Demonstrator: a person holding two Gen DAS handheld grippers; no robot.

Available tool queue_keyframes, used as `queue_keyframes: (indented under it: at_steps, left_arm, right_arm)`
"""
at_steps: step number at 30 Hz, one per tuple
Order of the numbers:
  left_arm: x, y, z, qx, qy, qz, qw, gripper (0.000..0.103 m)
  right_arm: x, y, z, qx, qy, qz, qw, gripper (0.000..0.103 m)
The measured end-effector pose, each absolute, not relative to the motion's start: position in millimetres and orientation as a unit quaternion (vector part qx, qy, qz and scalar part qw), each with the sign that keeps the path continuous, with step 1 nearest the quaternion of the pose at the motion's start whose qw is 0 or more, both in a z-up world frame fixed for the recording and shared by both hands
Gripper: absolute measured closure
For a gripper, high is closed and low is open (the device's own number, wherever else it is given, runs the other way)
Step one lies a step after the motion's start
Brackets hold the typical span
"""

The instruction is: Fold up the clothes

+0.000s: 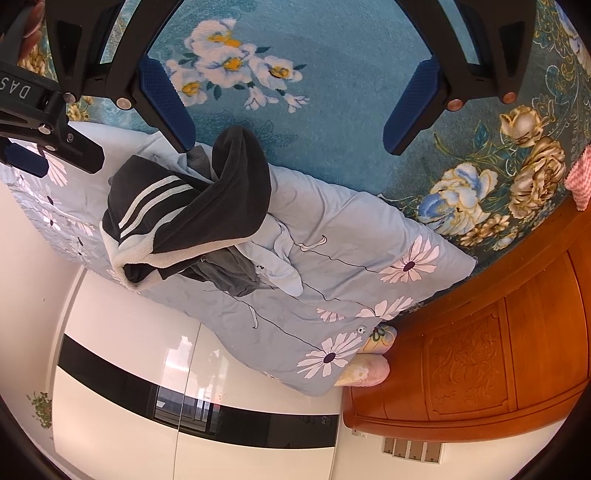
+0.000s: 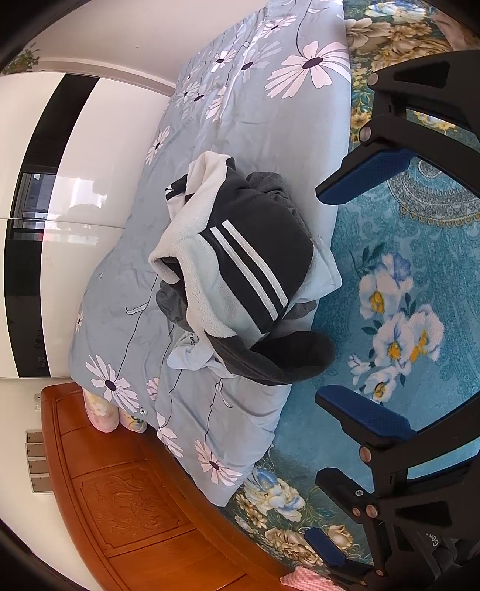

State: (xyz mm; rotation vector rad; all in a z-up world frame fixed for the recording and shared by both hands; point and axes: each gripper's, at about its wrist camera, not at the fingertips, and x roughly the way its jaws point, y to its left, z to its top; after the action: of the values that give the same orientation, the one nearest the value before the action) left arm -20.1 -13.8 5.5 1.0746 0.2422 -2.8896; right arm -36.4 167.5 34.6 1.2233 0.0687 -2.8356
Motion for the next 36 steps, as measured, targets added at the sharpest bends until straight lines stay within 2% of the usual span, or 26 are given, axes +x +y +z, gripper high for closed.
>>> queue_keyframes:
  at_steps: [20,25,32,36]
  left_arm:
    - [-23.1,-28.7,-14.3,0.358,0.099,-0.928,0.025,0.0]
    - [-1.2,-47.3,-18.0,0.345,0.111,-0.932,0.031,0.0]
    - [43.3,-81.5,-23.7,0.323,0.114,-0.939,0.03,0.0]
    - [67.2,-94.8,-34.5,0.327,0.111,-0.938,0.028,0.0]
  right_arm:
    - [-44.7,155.3,13.6,0.41,0.041,-0.911,0.035,0.004]
    - [-51.0,154.3,10.0,0.414,0.043,-0.908,0.047,0.004]
    - [-107.3,174.8,24.7,0.393,-0.028,-0.918,0.043,0.004]
    - [-148.9,179.2,31.2,0.382,-0.111,-0.917,0.039,0.005]
